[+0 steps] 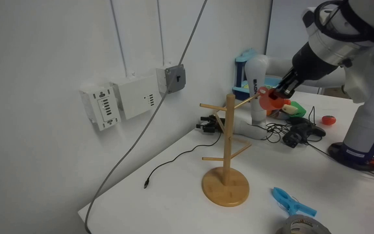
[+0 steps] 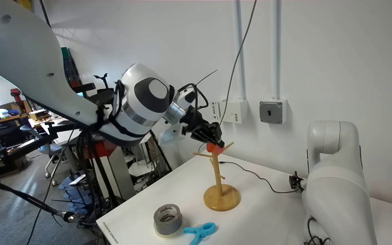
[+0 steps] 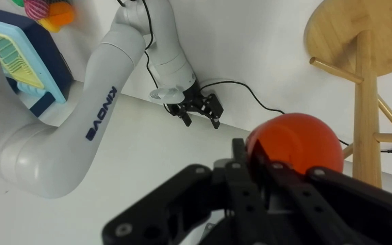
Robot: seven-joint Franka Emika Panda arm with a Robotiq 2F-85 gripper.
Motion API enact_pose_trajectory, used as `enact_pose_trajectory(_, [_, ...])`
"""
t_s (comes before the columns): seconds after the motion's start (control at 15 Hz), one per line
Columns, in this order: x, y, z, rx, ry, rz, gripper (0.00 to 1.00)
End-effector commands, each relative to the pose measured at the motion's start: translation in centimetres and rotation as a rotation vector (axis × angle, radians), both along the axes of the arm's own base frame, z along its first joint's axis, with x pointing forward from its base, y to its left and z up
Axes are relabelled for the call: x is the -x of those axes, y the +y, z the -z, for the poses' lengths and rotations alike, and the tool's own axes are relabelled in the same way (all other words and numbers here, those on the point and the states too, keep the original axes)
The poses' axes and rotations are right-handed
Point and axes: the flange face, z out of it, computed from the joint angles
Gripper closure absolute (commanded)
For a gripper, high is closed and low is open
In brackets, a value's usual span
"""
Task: Take the orange cup and hang it on the object
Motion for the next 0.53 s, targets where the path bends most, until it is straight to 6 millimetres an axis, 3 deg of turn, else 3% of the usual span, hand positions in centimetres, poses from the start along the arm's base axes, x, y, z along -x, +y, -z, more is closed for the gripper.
enact_pose_trajectory(0.0, [0.6, 0.97, -0.31, 0.003, -0.006, -0.004, 0.98])
enact_pose_trajectory(0.47, [0.87, 1.06, 0.02, 0.001, 0.004, 0.0, 0.98])
